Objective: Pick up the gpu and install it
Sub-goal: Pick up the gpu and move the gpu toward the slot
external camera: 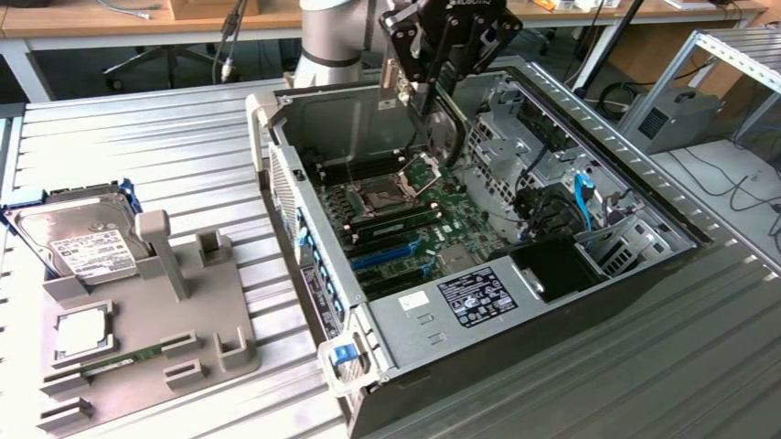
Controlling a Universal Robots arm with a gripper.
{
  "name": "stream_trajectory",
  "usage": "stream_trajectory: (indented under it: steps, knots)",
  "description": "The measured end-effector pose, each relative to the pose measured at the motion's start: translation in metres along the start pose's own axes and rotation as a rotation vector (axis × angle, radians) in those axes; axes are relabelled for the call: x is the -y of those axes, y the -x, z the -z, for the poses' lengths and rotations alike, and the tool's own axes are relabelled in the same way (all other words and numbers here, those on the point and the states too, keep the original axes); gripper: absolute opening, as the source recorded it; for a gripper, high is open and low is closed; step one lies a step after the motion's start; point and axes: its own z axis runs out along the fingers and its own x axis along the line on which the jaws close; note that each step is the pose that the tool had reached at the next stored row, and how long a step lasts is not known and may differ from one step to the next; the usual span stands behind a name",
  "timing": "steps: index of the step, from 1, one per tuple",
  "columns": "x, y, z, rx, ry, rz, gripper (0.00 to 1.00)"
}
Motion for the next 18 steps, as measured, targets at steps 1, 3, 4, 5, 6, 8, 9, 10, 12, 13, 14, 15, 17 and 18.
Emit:
stream_trajectory:
  steps: [1, 3, 4, 5, 6, 8, 9, 10, 12, 13, 14, 15, 17, 18]
  knots:
    - [-0.0005, 0.004, -0.0001, 0.0, 0.0, 0.0, 0.27]
    - [-0.0015, 0.011, -0.0004, 0.0, 0.0001, 0.0, 0.27]
    - [-0.002, 0.014, -0.0005, 0.0, 0.0001, 0.0, 0.27]
    - [-0.0026, 0.018, -0.0006, 0.0, 0.0, 0.0, 0.27]
    - [-0.0031, 0.021, -0.0007, 0.0, 0.0001, 0.0, 0.27]
    - [-0.0042, 0.029, -0.0009, 0.0, 0.0001, 0.0, 0.27]
    - [-0.0049, 0.034, -0.0011, 0.0, 0.0001, 0.0, 0.27]
    - [-0.0055, 0.038, -0.0012, 0.0, 0.0, 0.0, 0.27]
    - [-0.007, 0.047, -0.0015, 0.0001, 0.0001, 0.0, 0.27]
    - [-0.0075, 0.05, -0.0016, 0.0, 0.0, 0.0, 0.27]
    - [-0.0081, 0.053, -0.0018, 0.0, 0.0001, 0.0, 0.27]
    - [-0.009, 0.058, -0.0019, 0.0, 0.0001, 0.0, 0.27]
    - [-0.0102, 0.064, -0.0022, 0.0, 0.0001, 0.0, 0.27]
    - [-0.0108, 0.068, -0.0023, 0.0, 0.0, 0.0, 0.27]
